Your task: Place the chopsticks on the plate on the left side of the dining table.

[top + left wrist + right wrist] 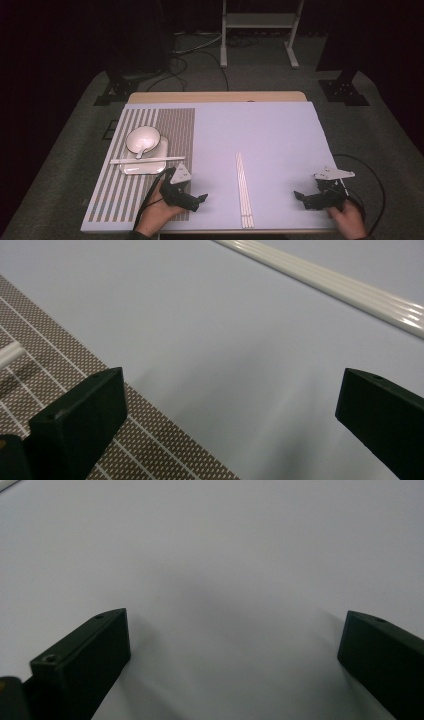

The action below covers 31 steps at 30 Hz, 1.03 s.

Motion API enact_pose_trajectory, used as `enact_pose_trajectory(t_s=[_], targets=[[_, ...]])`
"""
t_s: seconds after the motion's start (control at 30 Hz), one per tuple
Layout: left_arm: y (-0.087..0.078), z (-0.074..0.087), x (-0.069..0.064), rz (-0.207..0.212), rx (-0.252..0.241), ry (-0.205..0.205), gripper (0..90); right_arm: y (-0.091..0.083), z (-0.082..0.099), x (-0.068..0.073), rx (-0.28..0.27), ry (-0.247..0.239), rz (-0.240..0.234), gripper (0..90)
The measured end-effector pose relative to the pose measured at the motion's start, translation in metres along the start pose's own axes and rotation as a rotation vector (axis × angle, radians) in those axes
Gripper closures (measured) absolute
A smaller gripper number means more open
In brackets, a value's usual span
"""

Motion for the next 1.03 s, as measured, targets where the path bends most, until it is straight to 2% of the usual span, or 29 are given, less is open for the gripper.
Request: enact_pose_trajectory(t_s=[0.33,0.57,0.73,1.03], targets=[[0.011,0.006,0.000,0.002,0.034,0.003,0.0,0.000,0.000,0.000,0.000,0.000,0.000,0.0],[0.013,0.008,0.000,0.001,0.053,-0.003,0.0,0.000,0.000,0.000,-0.001,-0.001,0.000,0.0],[0.016,0.009,-0.001,-0.025,0.074,0.024,0.0,0.000,0.000,0.000,0.000,-0.001,0.001,0.0],[0.016,0.009,-0.001,-0.028,0.074,0.026,0.0,0.000,0.000,0.000,-0.001,-0.002,0.001,0.0]])
Point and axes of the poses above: each handheld gripper's, and its own axes: y roughly forward along the jaws, z roughly out of its underside, x roughly to its left, the point moved 8 cm from there along y, roughly forward along the jaws, and after that the axes turned 5 degrees about -y, right-handed, at the moved point
